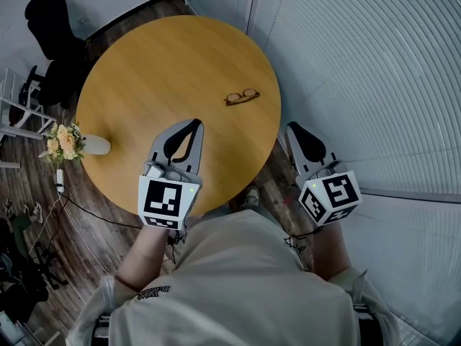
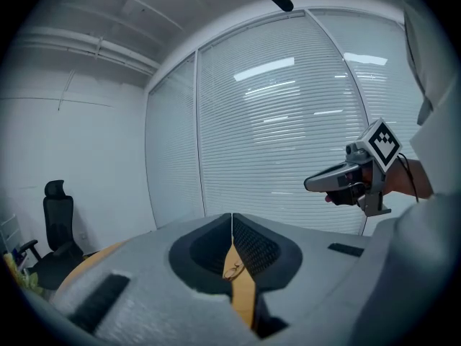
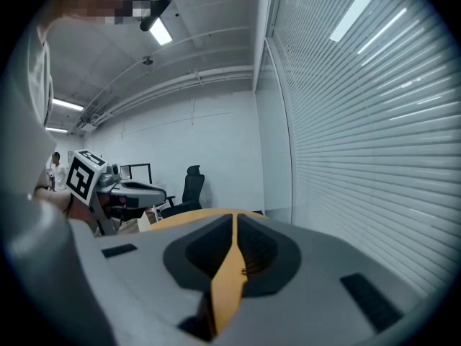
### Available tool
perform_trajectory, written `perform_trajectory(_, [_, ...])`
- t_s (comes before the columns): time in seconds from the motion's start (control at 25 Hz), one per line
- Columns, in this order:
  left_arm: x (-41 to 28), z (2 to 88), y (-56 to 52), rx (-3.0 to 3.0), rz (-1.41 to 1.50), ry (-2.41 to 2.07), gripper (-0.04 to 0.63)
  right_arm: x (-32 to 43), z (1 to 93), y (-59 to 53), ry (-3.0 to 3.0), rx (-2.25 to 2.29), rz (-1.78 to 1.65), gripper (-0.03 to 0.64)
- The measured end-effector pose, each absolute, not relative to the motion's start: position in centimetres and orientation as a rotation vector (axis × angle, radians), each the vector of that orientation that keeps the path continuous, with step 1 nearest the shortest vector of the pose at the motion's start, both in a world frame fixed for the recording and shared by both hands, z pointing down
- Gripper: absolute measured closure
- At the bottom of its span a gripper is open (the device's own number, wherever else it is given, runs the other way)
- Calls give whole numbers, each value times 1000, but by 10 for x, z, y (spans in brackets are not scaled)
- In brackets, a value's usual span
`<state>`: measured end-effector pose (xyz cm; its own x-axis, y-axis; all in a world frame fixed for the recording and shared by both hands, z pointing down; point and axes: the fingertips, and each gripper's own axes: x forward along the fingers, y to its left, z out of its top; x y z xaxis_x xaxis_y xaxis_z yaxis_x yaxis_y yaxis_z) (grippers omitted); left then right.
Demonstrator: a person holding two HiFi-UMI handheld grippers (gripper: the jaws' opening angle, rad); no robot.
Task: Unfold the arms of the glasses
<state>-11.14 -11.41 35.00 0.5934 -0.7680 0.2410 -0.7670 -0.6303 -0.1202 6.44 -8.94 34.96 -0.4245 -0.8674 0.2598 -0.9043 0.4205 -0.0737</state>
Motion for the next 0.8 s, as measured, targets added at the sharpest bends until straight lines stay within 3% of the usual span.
perform_trajectory(0.8, [-63,390,-159,-2692,-712,1228,569,99,380,-116,-2488,1548,401,577])
